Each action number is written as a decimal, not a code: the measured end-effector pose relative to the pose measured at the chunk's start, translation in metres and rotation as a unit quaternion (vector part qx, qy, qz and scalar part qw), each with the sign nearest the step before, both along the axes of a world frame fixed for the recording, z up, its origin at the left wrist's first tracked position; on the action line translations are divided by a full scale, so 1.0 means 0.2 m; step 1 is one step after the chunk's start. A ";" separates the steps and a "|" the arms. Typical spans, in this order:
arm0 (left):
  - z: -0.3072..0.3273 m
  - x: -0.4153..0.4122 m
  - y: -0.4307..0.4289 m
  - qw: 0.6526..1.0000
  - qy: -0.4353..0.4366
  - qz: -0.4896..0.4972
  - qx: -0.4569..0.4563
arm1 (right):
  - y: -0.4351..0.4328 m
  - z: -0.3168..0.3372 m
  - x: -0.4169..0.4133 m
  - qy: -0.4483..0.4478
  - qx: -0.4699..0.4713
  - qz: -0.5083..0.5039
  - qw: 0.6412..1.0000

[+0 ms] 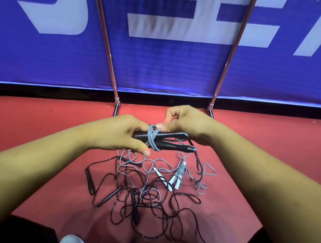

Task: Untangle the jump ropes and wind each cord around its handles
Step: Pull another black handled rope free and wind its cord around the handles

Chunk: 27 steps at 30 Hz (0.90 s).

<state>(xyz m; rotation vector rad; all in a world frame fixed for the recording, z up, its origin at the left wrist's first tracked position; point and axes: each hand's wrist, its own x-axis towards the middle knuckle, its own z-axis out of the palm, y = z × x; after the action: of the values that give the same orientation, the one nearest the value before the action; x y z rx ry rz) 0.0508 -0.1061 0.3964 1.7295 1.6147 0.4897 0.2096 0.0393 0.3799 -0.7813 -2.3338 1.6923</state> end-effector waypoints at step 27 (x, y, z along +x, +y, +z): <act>-0.05 -0.10 0.04 0.956 0.284 0.068 -0.003 | -0.18 0.21 0.00 -0.066 0.179 0.036 0.981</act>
<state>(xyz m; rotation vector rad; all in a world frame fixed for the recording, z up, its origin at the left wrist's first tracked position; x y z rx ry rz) 0.0299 -0.0974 0.3873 1.8686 2.1365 0.0389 0.2098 0.0028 0.4215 -0.7632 -2.6786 1.2183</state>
